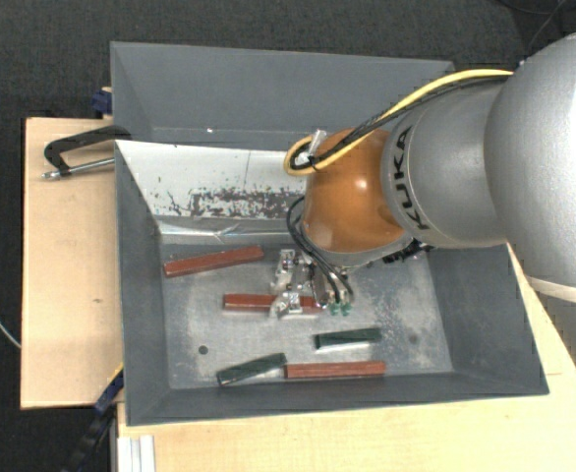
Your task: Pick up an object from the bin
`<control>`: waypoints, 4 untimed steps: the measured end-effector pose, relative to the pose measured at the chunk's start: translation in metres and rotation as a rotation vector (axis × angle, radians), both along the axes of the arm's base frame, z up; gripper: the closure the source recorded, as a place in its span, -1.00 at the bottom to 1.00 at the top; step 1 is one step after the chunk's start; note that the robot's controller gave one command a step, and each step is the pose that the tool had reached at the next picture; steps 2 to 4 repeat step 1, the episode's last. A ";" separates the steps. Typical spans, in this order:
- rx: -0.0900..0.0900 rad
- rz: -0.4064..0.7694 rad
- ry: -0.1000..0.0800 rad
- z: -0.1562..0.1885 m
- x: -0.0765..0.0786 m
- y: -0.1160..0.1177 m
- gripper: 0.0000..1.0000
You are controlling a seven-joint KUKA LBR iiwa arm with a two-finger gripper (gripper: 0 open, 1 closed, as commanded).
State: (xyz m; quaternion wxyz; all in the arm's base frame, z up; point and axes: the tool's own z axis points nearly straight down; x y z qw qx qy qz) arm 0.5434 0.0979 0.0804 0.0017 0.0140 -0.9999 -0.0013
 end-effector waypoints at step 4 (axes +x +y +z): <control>0.000 0.001 -0.006 0.005 0.001 0.000 1.00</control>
Offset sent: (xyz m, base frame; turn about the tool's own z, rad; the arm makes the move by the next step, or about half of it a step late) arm 0.0001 0.0000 0.0701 0.0000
